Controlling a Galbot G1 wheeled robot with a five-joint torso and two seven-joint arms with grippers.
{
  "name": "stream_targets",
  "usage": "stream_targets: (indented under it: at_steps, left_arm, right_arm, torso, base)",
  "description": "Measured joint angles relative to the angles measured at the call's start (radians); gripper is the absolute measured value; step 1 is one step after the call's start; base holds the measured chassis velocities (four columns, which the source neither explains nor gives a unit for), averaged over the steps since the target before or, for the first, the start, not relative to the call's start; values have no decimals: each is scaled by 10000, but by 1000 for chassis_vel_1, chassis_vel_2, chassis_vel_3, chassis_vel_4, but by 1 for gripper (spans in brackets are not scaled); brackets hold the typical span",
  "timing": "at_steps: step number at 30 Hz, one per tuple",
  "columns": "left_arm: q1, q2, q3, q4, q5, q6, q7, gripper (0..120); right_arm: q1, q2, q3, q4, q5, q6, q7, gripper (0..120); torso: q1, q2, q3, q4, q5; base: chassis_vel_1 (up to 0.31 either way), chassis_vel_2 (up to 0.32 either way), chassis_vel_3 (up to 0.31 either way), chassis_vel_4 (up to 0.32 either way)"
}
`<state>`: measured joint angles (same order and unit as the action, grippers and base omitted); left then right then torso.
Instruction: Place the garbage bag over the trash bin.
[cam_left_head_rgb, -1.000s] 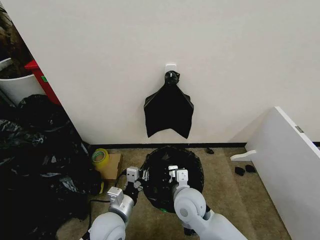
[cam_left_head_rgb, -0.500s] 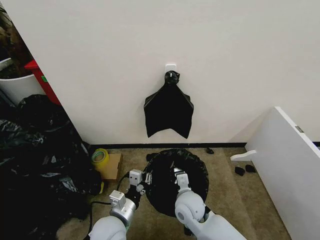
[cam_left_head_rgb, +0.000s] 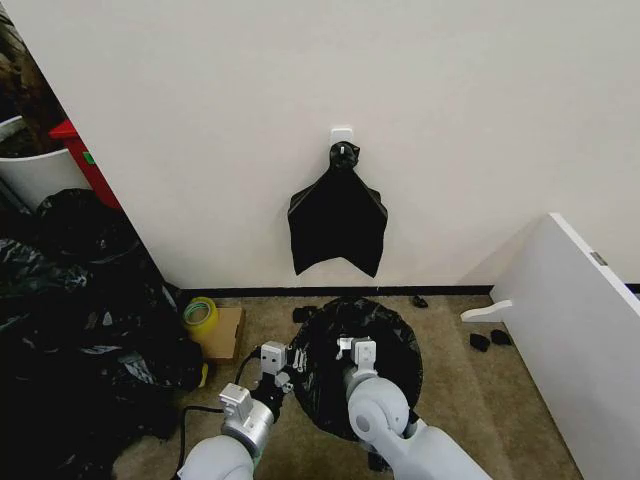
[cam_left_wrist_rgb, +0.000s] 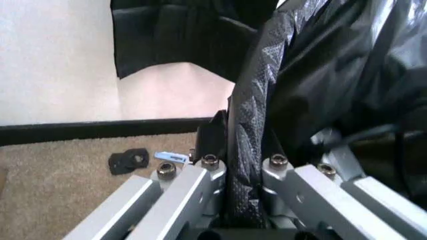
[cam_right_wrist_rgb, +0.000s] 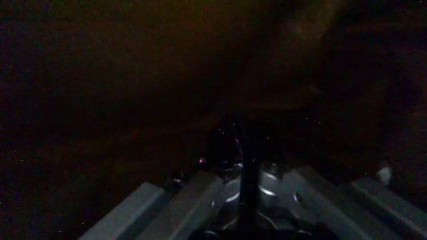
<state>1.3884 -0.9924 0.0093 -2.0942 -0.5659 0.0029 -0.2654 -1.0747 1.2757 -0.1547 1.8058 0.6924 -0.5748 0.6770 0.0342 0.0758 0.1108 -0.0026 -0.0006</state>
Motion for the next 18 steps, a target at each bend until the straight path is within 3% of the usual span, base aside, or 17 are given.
stream_targets:
  at_steps: [5,11,18]
  left_arm:
    - [30,21,-4,-54,3,22,14,3]
    - [36,107,-37,-161,-5,46,104,3]
    - [86,140,-45,-221,-47,50,128,3]
  right_arm:
    - [-11,12,-46,-236,-649,-179,170,0]
    - [52,91,-115,-114,-435,-6,-254,0]
    - [81,-152,-143,-488,-1775,353,-617,0]
  torso:
    - [0,0,0,0,-1]
    - [0,0,0,1,0]
    - [0,0,0,0,-1]
  base:
    - [0,0,0,0]
    - [0,0,0,0]
    - [0,0,0,0]
